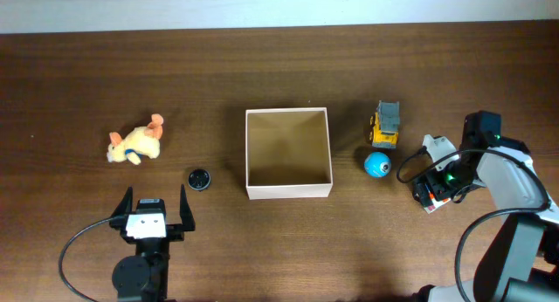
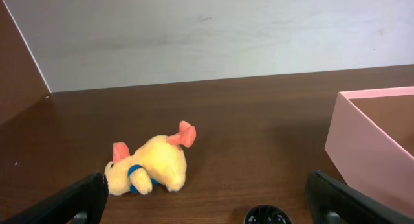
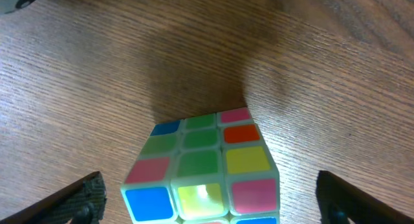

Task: Pack container
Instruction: 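Lower the right gripper over the Rubik's cube and close on it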

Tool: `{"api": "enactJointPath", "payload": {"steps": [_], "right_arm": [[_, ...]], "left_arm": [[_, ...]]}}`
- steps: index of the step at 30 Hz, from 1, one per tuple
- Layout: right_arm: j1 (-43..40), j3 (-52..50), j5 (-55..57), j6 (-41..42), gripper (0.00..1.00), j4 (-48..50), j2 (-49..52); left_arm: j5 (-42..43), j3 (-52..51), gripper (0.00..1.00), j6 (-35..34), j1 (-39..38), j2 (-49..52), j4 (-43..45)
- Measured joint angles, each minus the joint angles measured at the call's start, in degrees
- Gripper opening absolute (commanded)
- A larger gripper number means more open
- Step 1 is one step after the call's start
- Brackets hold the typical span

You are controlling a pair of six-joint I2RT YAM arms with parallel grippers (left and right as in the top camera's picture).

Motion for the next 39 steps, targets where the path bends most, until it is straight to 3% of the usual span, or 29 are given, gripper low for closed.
{"api": "enactJointPath", "payload": {"steps": [4, 8, 12, 16, 32, 39], "right_arm": [[0.0, 0.0, -0.1, -0.2, 0.78, 0.1, 0.0], [0.0, 0.0, -0.2, 0.0, 0.77, 0.1, 0.0], [0.0, 0.0, -0.2, 0.0, 0.78, 0.1, 0.0], [0.0, 0.0, -0.1, -0.6, 0.89, 0.0, 0.0], [0.0, 0.0, 1.2, -3.7, 0.94, 0.1, 3.2], [0.0, 0.0, 1.4, -3.9, 0.77, 0.0, 3.3]], "left_arm": [[0.0, 0.0, 0.99, 0.0, 0.0, 0.0, 0.0], [0.0, 0.0, 0.99, 0.0, 0.0, 0.0, 0.0], [0.0, 0.0, 0.99, 0.0, 0.0, 0.0, 0.0], [0.0, 0.0, 0.99, 0.0, 0.0, 0.0, 0.0], [0.0, 0.0, 0.99, 0.0, 0.0, 0.0, 0.0], [0.0, 0.0, 0.99, 0.0, 0.0, 0.0, 0.0]]}}
